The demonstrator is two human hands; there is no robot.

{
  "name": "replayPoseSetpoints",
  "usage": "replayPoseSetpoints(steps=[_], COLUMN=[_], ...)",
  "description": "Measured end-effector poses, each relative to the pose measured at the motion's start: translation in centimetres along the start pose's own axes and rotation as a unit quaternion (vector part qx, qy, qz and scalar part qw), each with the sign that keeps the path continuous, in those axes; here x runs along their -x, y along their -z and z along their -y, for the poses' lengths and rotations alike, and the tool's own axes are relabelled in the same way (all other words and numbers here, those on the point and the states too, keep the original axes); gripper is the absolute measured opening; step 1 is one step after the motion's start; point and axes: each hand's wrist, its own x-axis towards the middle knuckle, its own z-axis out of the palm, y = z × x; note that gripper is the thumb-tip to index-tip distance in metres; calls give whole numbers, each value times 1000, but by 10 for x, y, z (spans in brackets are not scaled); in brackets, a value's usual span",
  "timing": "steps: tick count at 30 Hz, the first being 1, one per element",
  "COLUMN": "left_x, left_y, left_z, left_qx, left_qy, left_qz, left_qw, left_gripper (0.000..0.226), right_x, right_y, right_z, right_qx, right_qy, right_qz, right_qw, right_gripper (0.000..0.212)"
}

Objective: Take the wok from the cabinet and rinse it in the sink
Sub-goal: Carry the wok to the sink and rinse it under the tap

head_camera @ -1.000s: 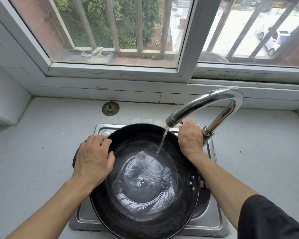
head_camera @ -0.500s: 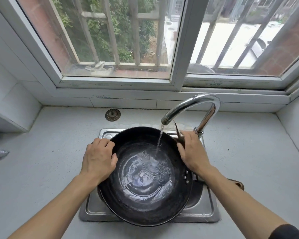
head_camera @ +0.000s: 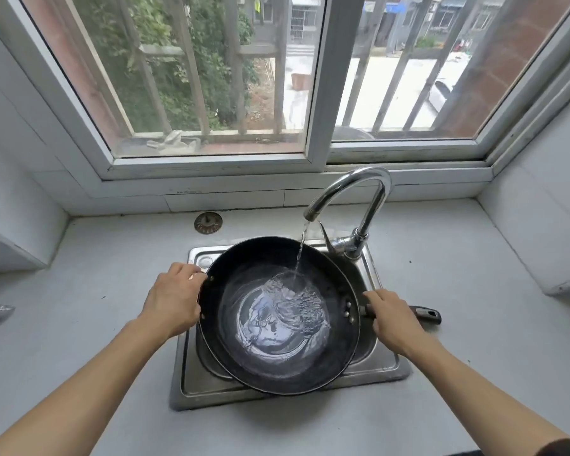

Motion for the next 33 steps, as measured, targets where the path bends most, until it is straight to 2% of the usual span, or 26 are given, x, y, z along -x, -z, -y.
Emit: replayPoseSetpoints(steps=[7, 10, 13, 16, 19, 23, 27, 33], left_x=[-3, -7, -11, -16, -23, -31, -32, -32], left_y=[8, 9, 8, 10, 11, 14, 13, 9], left_z=[3, 4, 2, -3, -3, 1, 3, 3], left_qx=[-41, -63, -83, -109, -119, -123, -103, -118], left_qy=[-65, -71, -74, -67, -77, -80, -79, -83], left_qz=[38, 78, 87, 71, 93, 133, 137, 123], left_qw=[996, 992, 990, 989, 986, 980, 982, 982], left_gripper=[65, 72, 70, 78, 77, 85, 95, 78], right_x=[-1, -6, -15, -24, -27, -30, -31, -30], right_y=[-15, -20, -24, -28, -31, -30, -28, -32], right_z=[-14, -16, -14, -9, -10, -14, -12, -8], right_qx=[1, -7, -2, -8, -15, -28, -23, -43], right_qy=[-21, -20, 3, 22, 27, 28, 23, 33], right_qz=[52, 50, 43, 43, 30, 32, 28, 10], right_qw=[998, 999, 999, 999, 999, 999, 999, 998], right_gripper=[43, 42, 40, 29, 20, 21, 20, 23])
